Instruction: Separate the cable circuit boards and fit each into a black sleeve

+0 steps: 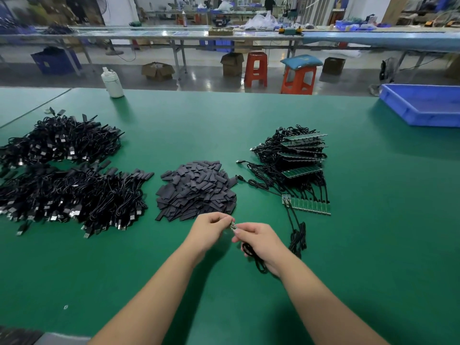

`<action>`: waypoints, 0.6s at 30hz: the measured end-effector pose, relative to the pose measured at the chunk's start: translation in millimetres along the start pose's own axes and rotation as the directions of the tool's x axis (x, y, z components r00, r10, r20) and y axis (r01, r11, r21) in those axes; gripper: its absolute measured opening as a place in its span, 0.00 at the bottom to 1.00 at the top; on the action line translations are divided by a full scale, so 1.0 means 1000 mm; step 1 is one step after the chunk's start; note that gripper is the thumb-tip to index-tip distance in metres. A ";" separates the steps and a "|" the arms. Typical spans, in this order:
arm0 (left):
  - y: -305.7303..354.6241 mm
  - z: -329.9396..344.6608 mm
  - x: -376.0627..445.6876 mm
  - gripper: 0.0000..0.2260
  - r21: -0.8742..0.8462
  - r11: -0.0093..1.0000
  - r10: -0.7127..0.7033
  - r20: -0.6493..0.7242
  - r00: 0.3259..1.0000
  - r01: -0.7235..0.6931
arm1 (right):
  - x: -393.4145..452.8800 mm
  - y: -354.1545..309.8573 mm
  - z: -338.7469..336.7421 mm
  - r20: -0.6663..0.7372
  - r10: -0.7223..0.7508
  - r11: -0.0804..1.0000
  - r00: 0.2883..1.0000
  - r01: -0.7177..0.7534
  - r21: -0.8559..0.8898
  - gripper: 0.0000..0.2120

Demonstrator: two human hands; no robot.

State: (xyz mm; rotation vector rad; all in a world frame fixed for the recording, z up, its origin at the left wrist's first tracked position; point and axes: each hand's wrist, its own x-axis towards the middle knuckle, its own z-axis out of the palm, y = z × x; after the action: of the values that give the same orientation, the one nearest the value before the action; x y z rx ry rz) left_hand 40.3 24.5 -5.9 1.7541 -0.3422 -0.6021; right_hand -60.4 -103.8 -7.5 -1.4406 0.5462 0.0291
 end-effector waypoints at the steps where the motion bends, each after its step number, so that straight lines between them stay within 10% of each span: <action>1: -0.003 -0.005 0.001 0.06 0.006 1.000 -0.013 0.026 1.000 0.013 | 0.000 0.002 0.004 -0.011 0.024 0.998 1.000 -0.023 0.052 0.07; 4: -0.016 -0.024 0.010 0.11 0.342 0.938 0.070 -0.057 0.996 -0.046 | 0.001 0.004 0.010 -0.052 0.080 0.985 0.995 -0.071 0.157 0.07; 8: -0.037 -0.062 0.021 0.13 0.839 0.543 0.281 -0.224 0.933 0.038 | 0.005 0.000 0.007 -0.088 0.065 0.998 0.994 -0.064 0.012 0.08; 13: -0.049 -0.078 0.030 0.14 0.917 0.397 0.286 -0.157 0.945 0.032 | 0.002 0.004 -0.001 -0.060 0.177 0.953 0.982 -0.156 0.258 0.11; 18: -0.047 -0.081 0.032 0.09 0.914 0.403 0.307 -0.181 0.934 0.045 | 0.003 0.015 0.006 -0.081 0.127 0.989 0.988 -0.120 0.085 0.11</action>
State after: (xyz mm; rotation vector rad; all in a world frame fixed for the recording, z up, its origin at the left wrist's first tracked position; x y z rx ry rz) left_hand 108.5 85.3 -43.4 2.8238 -0.6564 0.1068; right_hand -61.2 -97.0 -22.5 -1.3331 0.7006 0.0432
